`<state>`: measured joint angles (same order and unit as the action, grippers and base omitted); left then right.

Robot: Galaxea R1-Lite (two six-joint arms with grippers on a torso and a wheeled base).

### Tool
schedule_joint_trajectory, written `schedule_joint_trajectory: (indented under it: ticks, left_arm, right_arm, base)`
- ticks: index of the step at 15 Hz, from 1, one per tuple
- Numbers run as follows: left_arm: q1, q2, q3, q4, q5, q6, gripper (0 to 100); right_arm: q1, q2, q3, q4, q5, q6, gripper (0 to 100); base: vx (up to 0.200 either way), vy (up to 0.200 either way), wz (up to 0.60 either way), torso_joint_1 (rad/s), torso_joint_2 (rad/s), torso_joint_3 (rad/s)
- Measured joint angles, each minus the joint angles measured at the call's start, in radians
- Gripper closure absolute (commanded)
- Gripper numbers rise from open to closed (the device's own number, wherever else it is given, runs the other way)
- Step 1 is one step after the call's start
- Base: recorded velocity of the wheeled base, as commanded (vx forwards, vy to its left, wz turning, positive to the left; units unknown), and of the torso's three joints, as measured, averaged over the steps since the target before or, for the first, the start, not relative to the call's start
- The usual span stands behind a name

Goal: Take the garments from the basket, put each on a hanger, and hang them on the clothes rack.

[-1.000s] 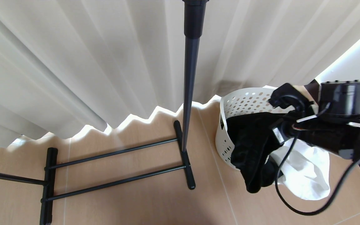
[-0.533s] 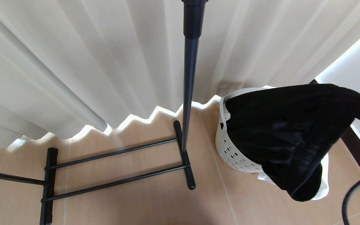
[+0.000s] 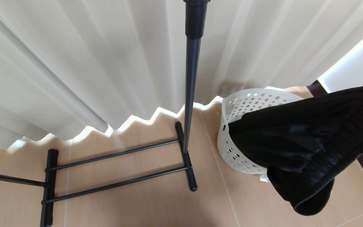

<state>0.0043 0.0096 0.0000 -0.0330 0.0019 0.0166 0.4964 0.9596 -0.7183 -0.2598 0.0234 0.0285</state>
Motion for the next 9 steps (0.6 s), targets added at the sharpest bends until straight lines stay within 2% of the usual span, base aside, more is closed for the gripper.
schedule_joint_trajectory:
  ticks: [3,9]
  left_arm:
    - [0.000,0.000,0.000,0.000,0.000,-0.001,0]
    - [-0.003,0.000,0.000,0.000,-0.001,-0.003,0]
  right_arm:
    - [0.000,0.004,0.009,-0.002,-0.001,-0.029,100]
    - [0.000,0.013,0.024,-0.005,0.000,-0.055,100]
  base:
    - [0.000,0.000,0.00,0.002,0.00,0.028]
    - [0.000,0.000,0.00,0.003,0.00,0.176]
